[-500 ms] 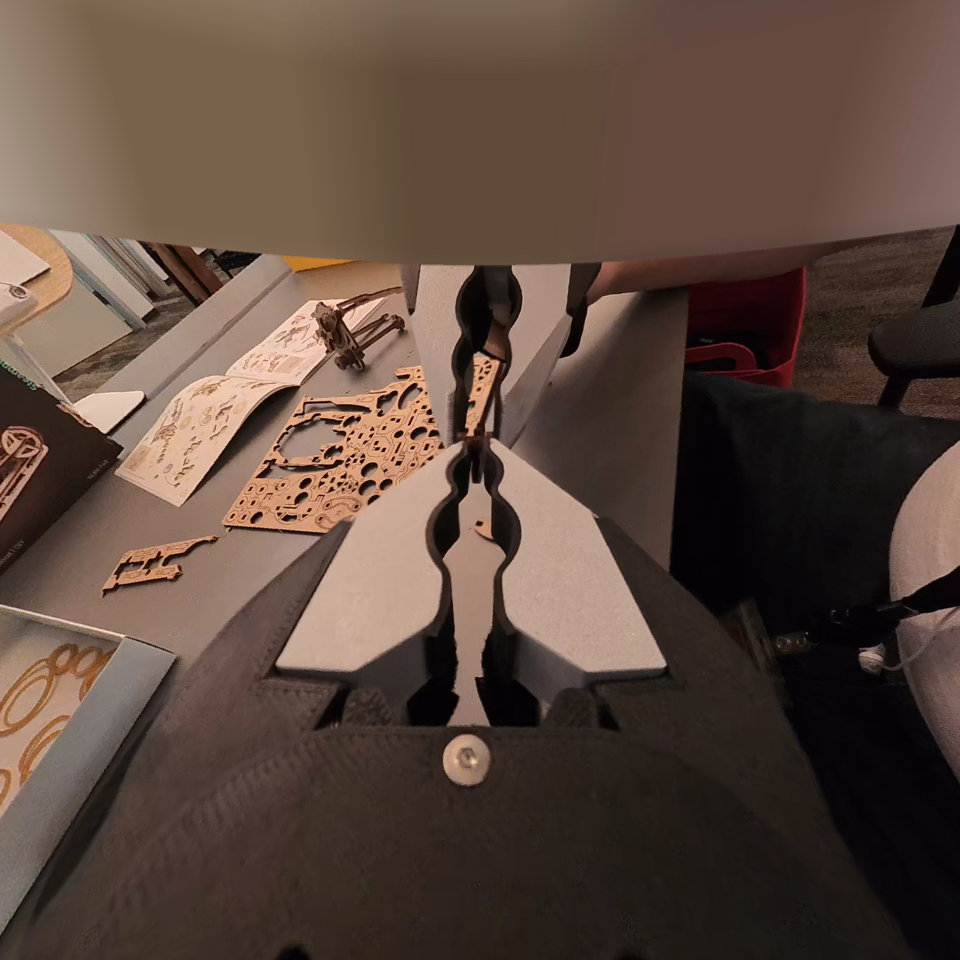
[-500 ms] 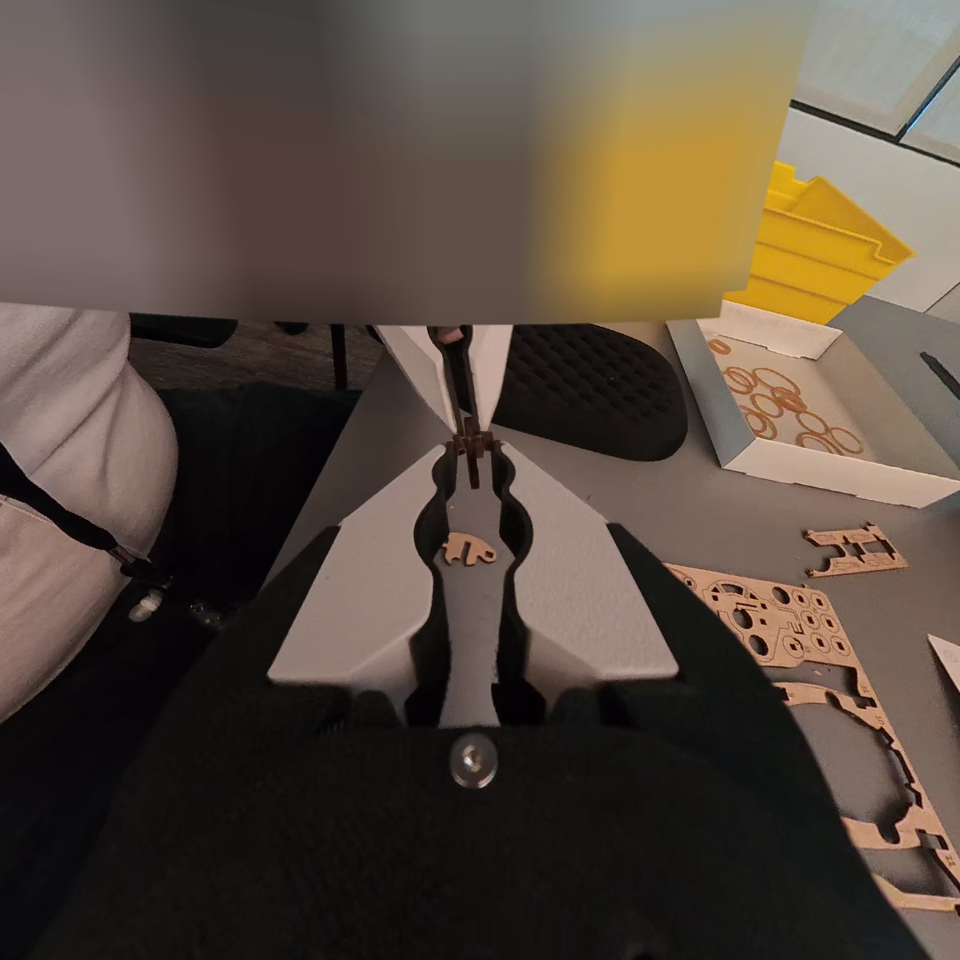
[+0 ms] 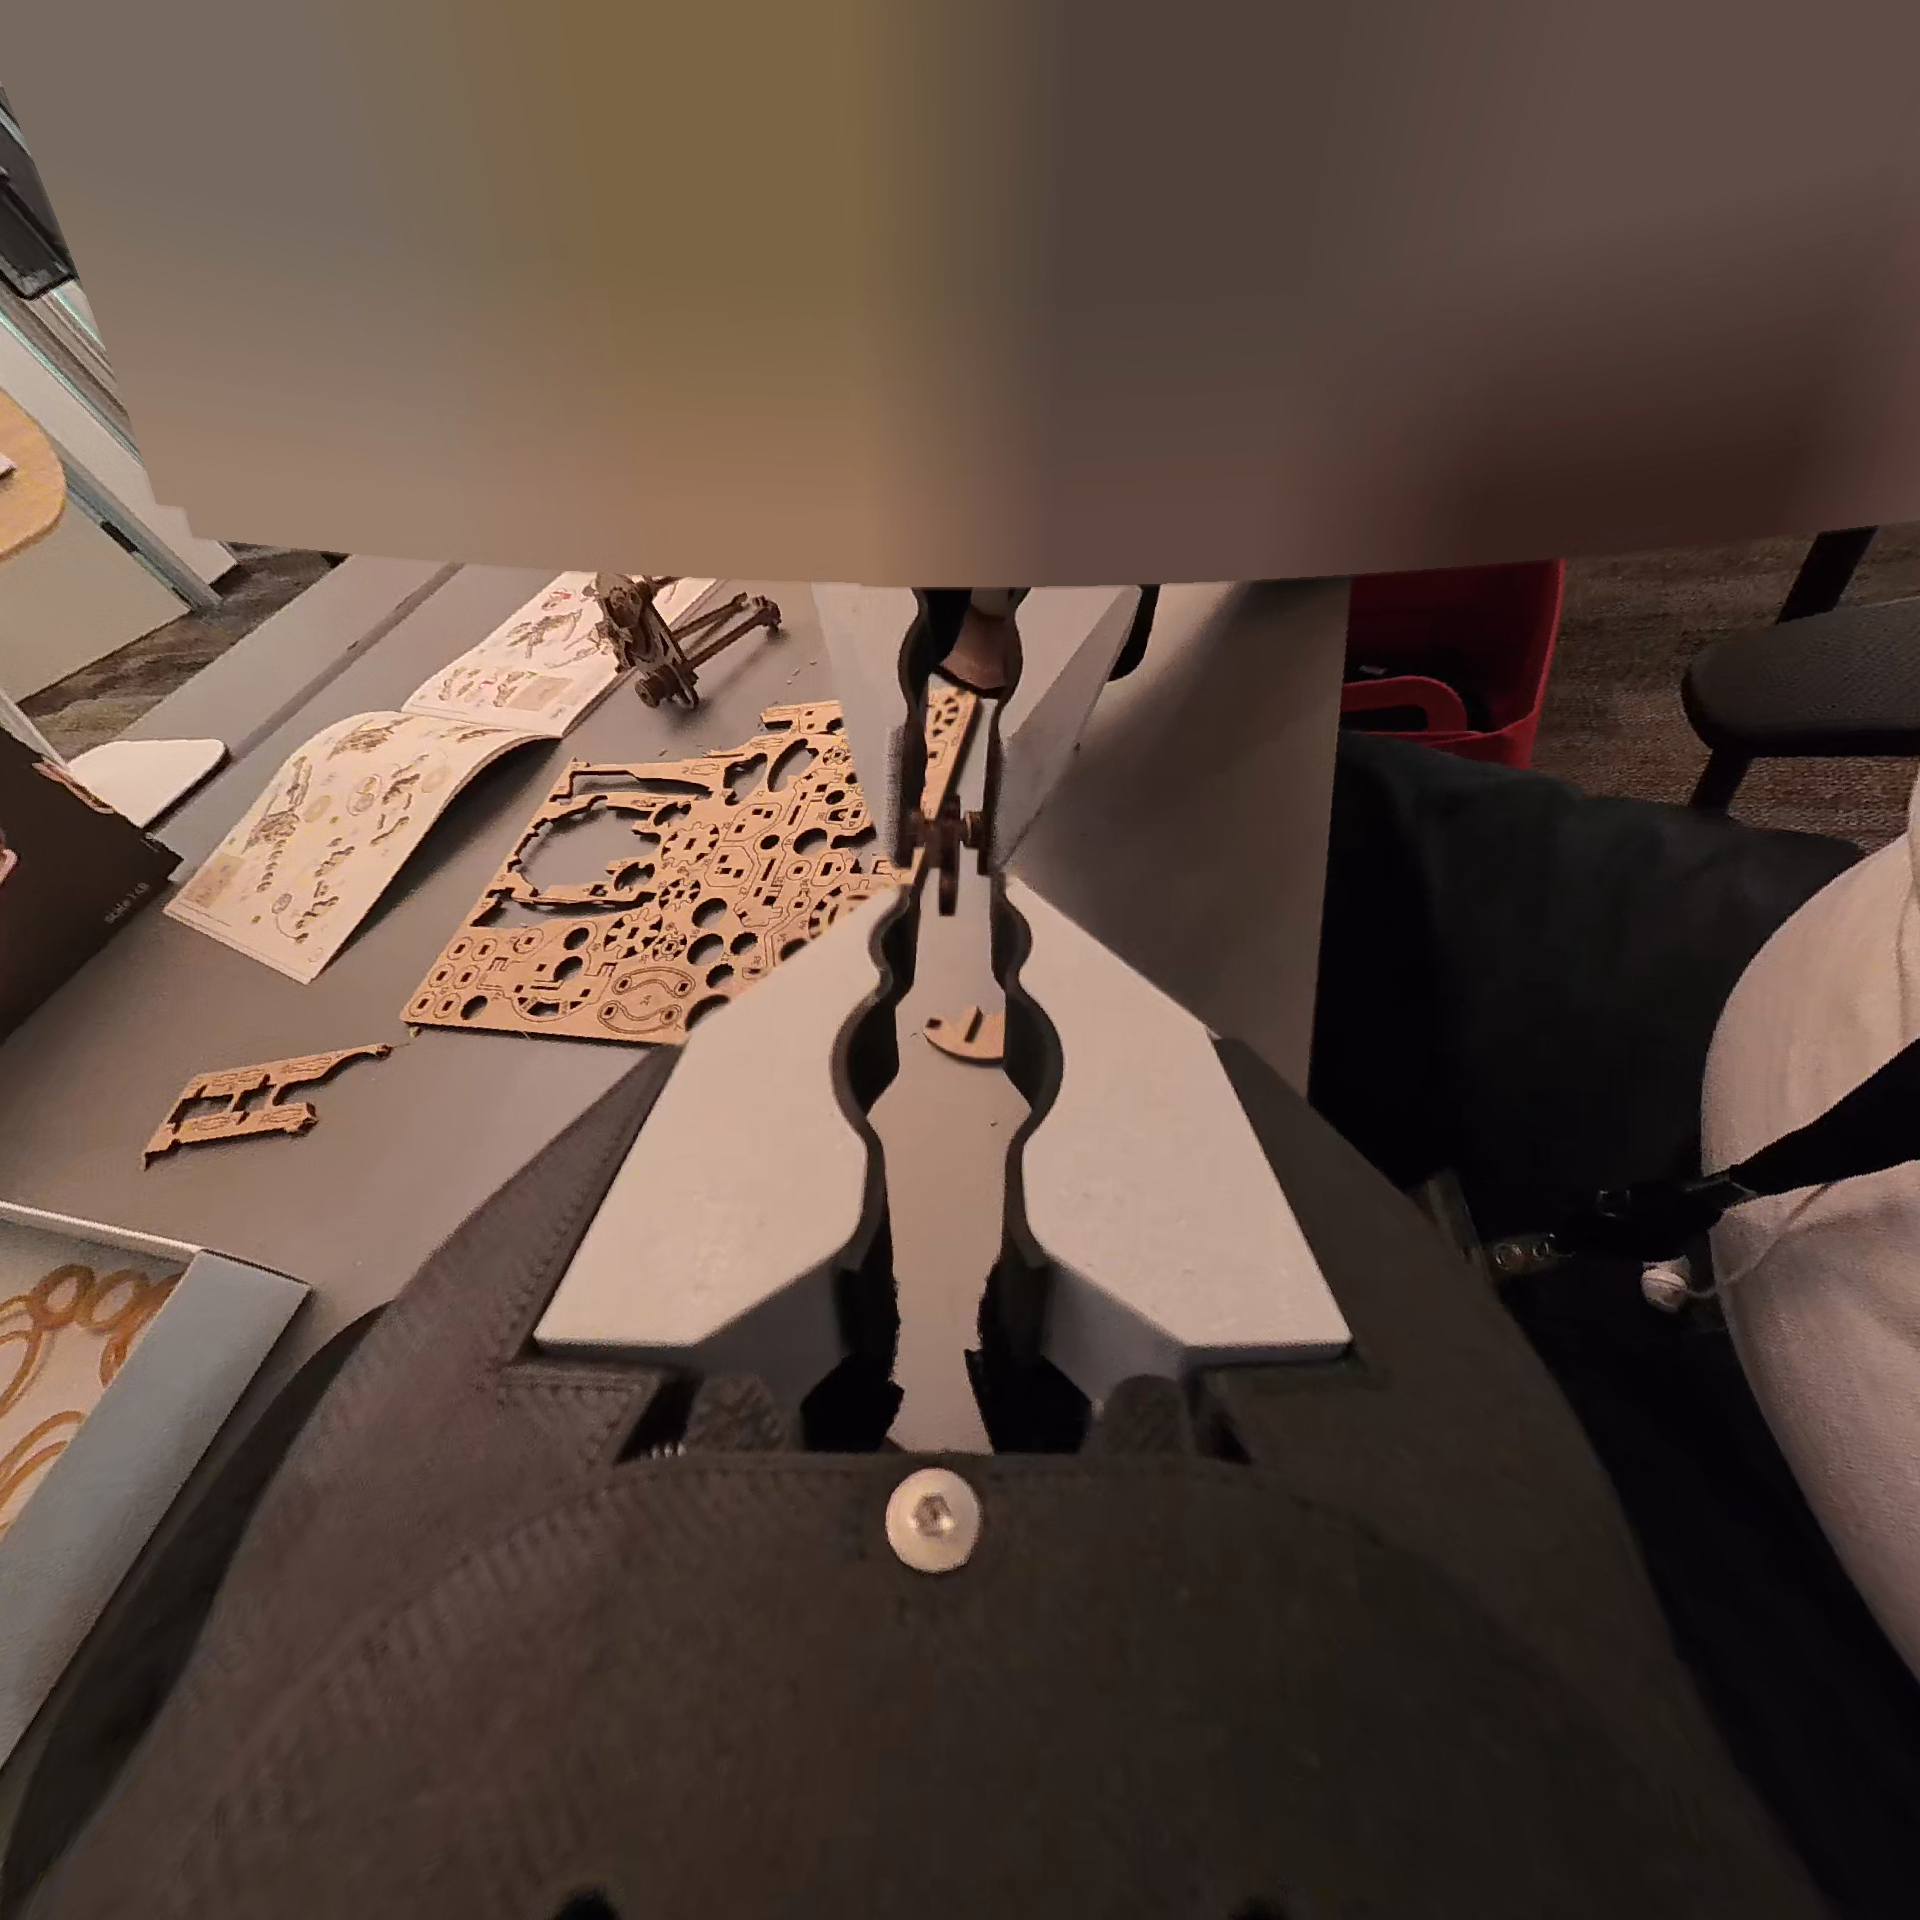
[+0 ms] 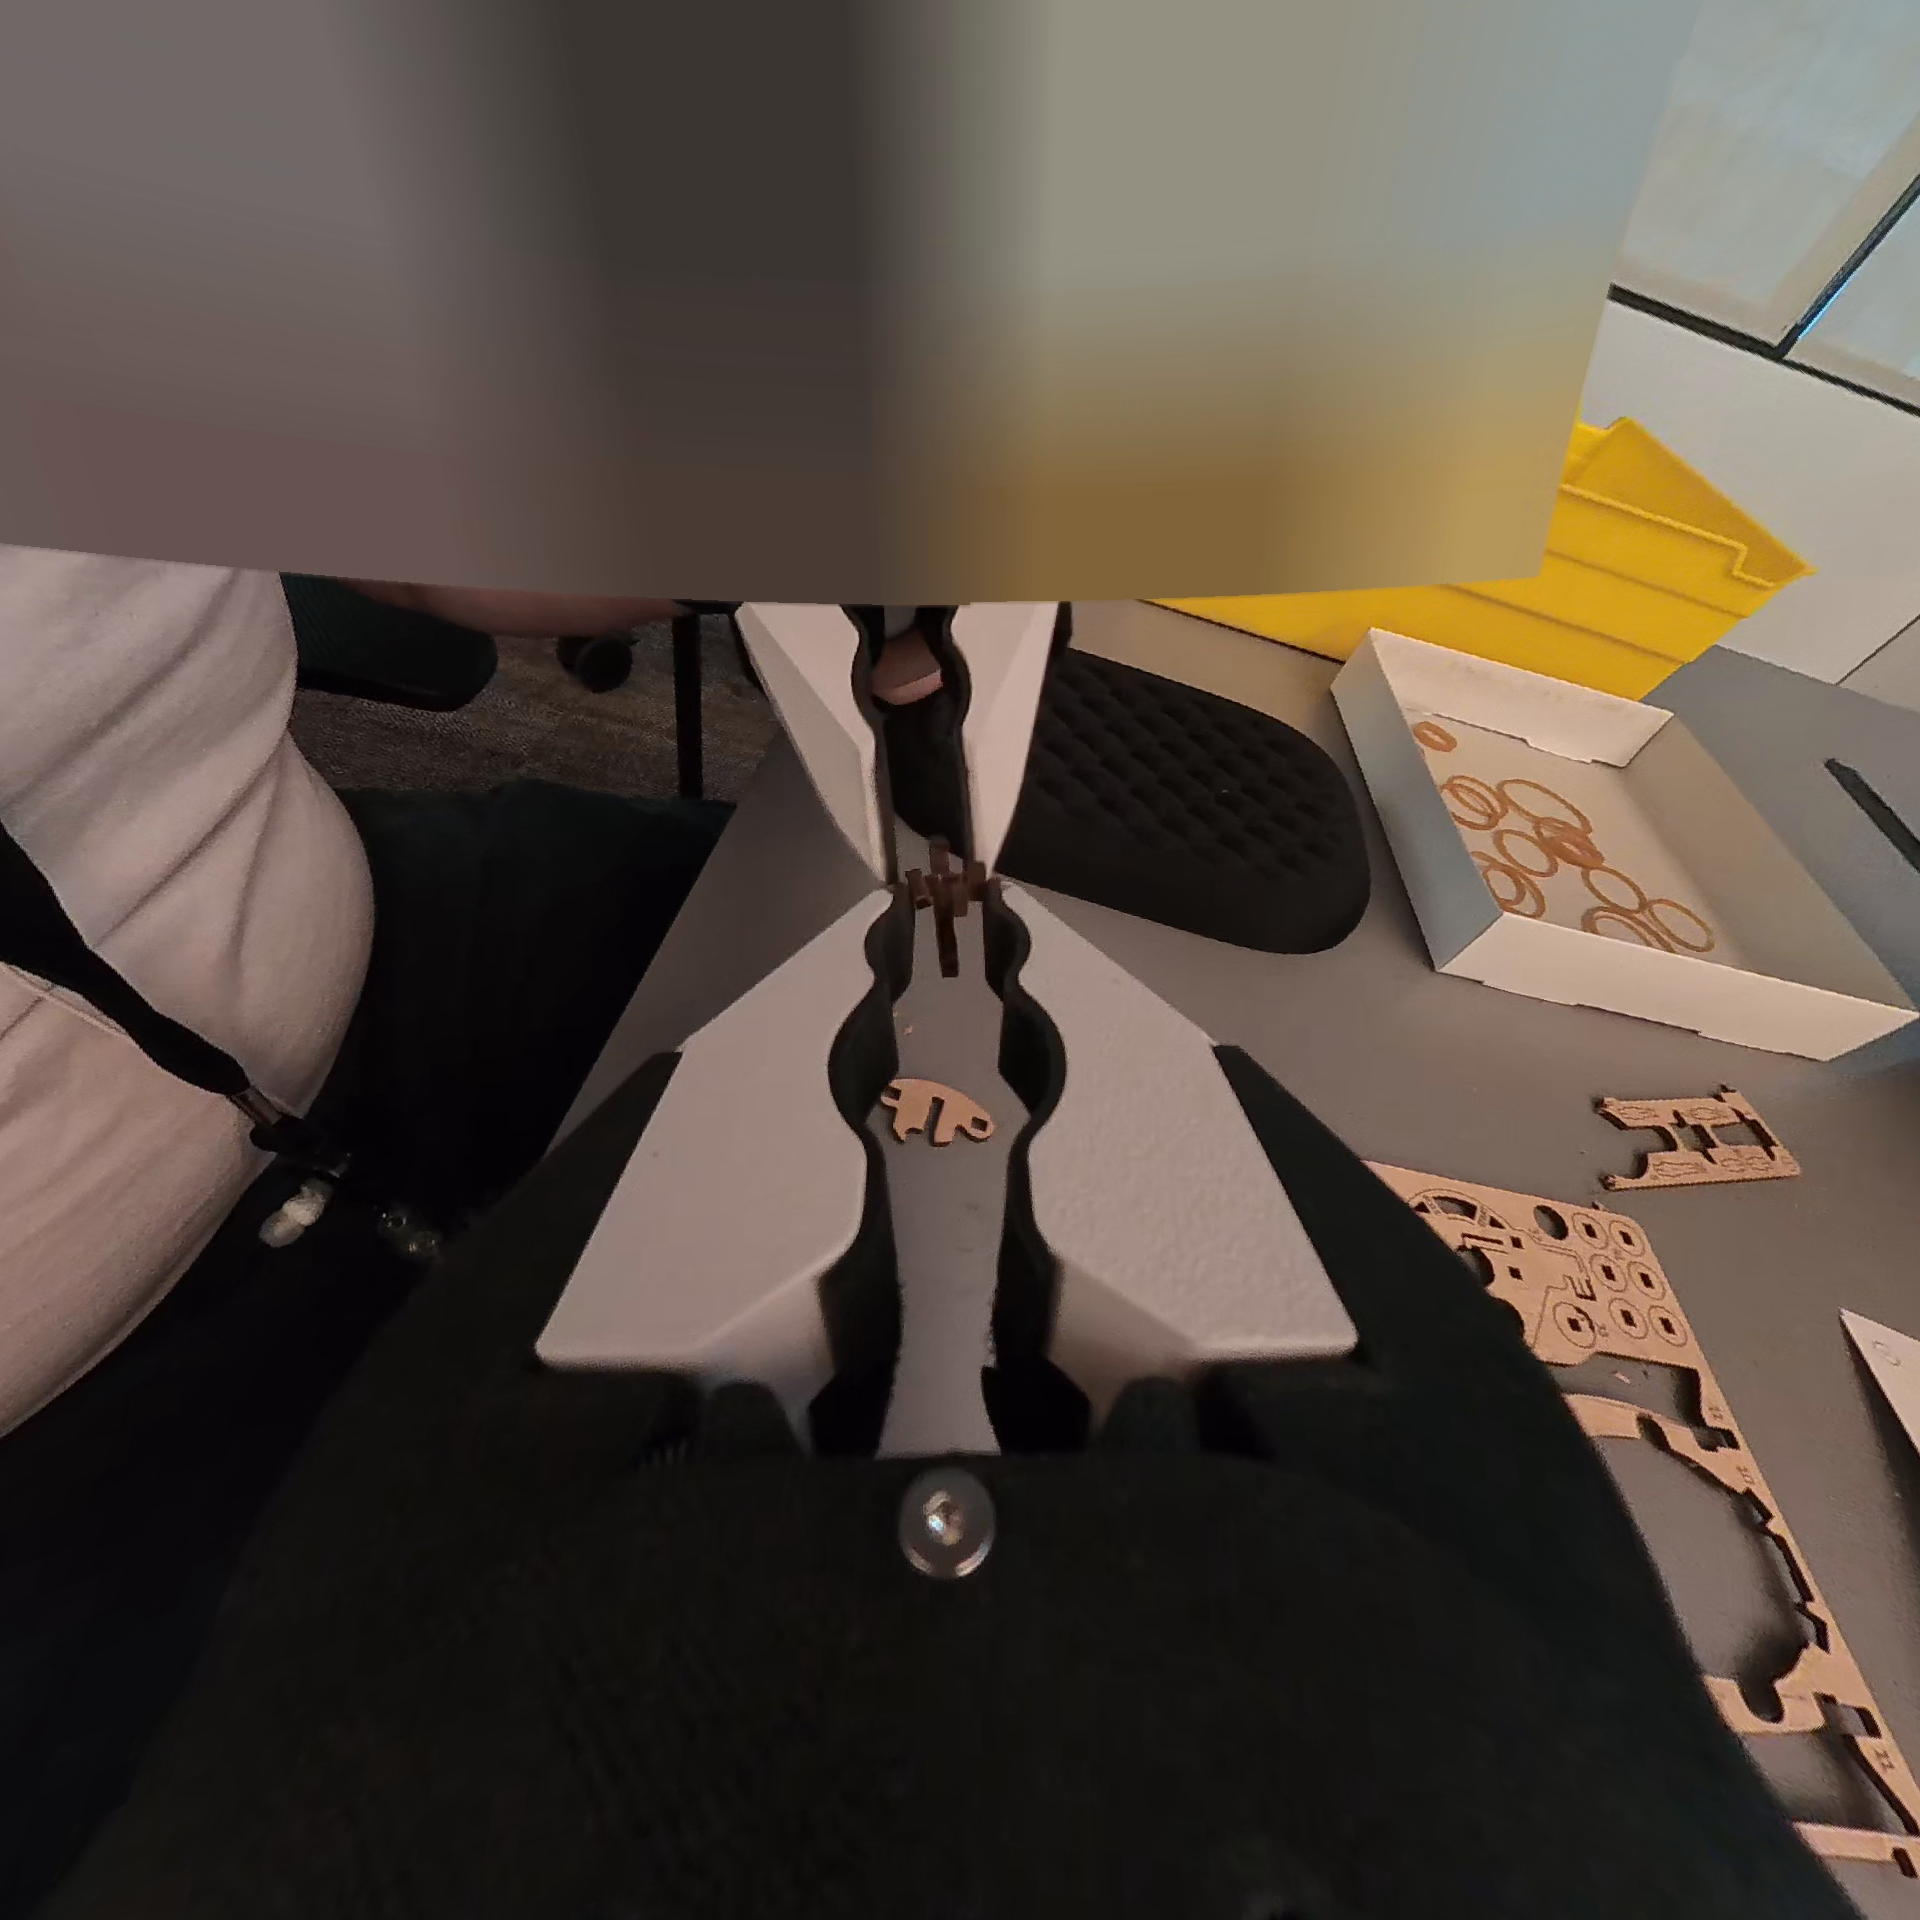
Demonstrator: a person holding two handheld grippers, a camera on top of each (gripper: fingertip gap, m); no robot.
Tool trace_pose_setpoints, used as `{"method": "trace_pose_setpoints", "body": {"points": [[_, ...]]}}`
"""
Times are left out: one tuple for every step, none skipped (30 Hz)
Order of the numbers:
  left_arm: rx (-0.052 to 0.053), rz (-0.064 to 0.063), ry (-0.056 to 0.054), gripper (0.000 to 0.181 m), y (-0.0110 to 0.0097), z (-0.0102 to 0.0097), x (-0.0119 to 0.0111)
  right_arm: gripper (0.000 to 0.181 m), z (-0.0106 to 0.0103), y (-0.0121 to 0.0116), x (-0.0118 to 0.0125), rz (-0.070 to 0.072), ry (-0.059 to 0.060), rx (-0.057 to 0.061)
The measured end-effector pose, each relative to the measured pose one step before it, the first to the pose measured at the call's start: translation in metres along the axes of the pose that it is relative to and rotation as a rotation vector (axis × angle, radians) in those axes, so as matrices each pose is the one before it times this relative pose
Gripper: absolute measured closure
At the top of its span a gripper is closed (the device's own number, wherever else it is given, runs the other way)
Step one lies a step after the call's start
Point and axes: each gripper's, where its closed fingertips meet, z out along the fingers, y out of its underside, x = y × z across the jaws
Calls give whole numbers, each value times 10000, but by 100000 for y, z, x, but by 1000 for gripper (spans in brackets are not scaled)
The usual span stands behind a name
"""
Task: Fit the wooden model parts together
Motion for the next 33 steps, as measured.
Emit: {"method": "trace_pose_setpoints", "body": {"points": [[-83,26,6,169,134,7,75,170,-15,-53,-52,16,-31,22],[-26,21,1,171,55,10,74,170,-1,-68,-109,-20,-52,38],[36,0,-27,172,-44,4,42,170,9,-28,-81,-62,-12,8],[79,-4,-31,173,-117,-16,30,170,7,-4,-66,-115,9,-16],[79,15,-21,173,-158,-31,35,170,18,22,-108,-141,-9,-23],[56,46,-57,174,-144,-30,-34,170,28,14,-112,-134,3,-25],[31,85,-30,176,-107,-33,23,170,27,-11,-55,-135,36,-13],[-17,80,50,179,-18,23,146,170,-12,-31,-15,-133,49,9],[-35,61,4,179,18,53,81,170,-14,7,-42,-101,1,-16],[-34,84,-36,179,25,49,17,170,-18,31,-19,-36,2,-7],[-46,65,-27,180,57,31,4,170,13,68,-2,19,-7,-18],[-67,4,-4,180,97,29,2,170,28,101,2,54,-24,-44],[-48,-25,-13,179,69,27,-37,170,45,126,40,110,-21,-50],[17,-27,-37,179,7,-6,-70,170,45,69,74,225,-35,-14],[49,-62,37,179,-38,-14,24,170,56,12,-3,362,-132,41],[12,-133,128,177,11,28,128,170,92,73,-135,467,-258,27],[-49,-154,73,177,96,29,11,170,68,128,-37,490,-213,-4],[-29,-121,0,175,99,32,-99,170,45,109,26,390,-147,11],[17,-139,67,174,23,1,-3,170,22,25,-27,319,-142,45],[49,-204,161,177,-19,-21,113,170,8,-33,-10,289,-119,67],[50,-283,141,177,-31,-26,23,170,22,-11,-77,310,-169,41],[51,-317,101,179,-23,-45,-86,170,26,-49,-20,353,-144,60],[77,-346,108,179,-41,-50,-97,170,37,-49,107,362,-75,61],[82,-366,139,179,-36,-36,-72,170,16,-42,43,339,-114,55],[95,-351,168,179,-63,-24,8,170,-13,-41,-26,289,-155,53],[96,-321,155,180,-81,-32,10,170,-11,-53,-26,238,-134,79],[88,-295,131,180,-86,-36,-6,170,-17,-48,-13,201,-120,83],[76,-265,142,180,-65,-30,31,170,-18,-8,-85,163,-163,42],[109,-219,128,180,-122,-70,23,170,-76,-74,-92,74,-127,59],[140,-170,58,180,-169,-123,-62,170,-107,-116,24,-11,-11,85],[109,-128,17,180,-131,-130,-106,169,-114,-116,4,-47,6,72],[72,-94,30,180,-79,-117,-64,168,-93,-118,-21,-14,-15,64],[62,-60,15,180,-52,-67,-34,168,-48,-128,-3,18,-13,73]]}}
